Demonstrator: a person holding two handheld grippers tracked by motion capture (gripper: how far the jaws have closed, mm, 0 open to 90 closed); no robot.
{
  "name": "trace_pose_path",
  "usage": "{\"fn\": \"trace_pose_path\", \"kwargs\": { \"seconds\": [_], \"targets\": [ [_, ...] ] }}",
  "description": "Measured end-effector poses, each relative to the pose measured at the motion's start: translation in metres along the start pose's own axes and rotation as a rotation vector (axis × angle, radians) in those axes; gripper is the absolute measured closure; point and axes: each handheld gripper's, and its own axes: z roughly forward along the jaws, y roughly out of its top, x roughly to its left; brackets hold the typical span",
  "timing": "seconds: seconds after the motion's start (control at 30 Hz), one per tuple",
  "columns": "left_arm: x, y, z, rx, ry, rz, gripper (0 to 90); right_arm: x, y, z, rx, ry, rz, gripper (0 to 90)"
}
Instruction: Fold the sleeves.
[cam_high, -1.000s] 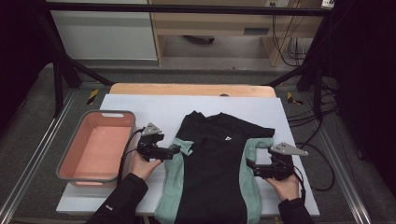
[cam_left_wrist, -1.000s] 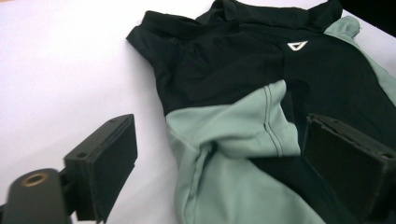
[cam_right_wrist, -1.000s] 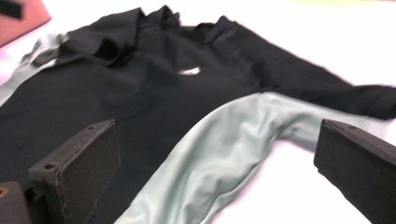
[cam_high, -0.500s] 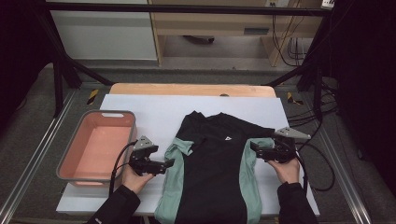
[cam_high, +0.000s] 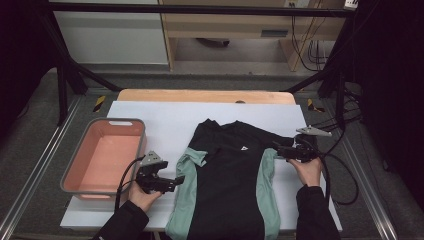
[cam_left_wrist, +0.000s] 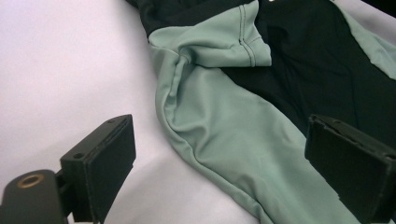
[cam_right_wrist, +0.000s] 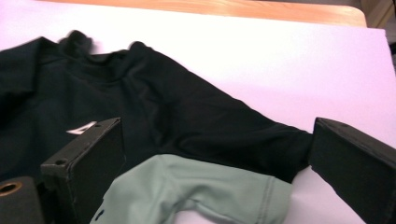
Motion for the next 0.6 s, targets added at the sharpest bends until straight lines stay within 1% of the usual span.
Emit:
{"fn": "trace_pose_path", "kwargs": {
  "seconds": [0.1,0.17,0.23,0.27,0.37,0.47,0.6],
  "targets": [
    [0.000,-0.001,0.000,-0.003,-0.001,0.007,8.4,-0.007,-0.003,0.005,0.023,-0.014,0.013,7.3],
    [-0.001,-0.001,0.001,-0.004,0.000,0.008,8.4,-0.009,-0.005,0.009,0.057,-0.036,0.002,8.7],
    [-0.001,-0.002,0.002,-0.002,0.000,0.009,8.4,-0.012,-0.006,0.013,0.077,-0.048,0.002,12.7],
    [-0.001,-0.002,0.002,-0.002,0.000,0.011,8.4,-0.013,-0.007,0.015,0.086,-0.051,0.016,14.8],
    [-0.002,-0.002,0.003,-0.002,-0.009,0.016,8.4,-0.015,-0.010,0.020,0.124,-0.069,0.014,16.8],
    [-0.002,-0.002,0.003,-0.004,-0.009,0.019,8.4,-0.017,-0.012,0.024,0.155,-0.074,0.015,16.8],
    [-0.002,-0.002,0.003,-0.004,-0.007,0.025,8.4,-0.021,-0.016,0.026,0.172,-0.086,0.022,18.6]
  ]
}}
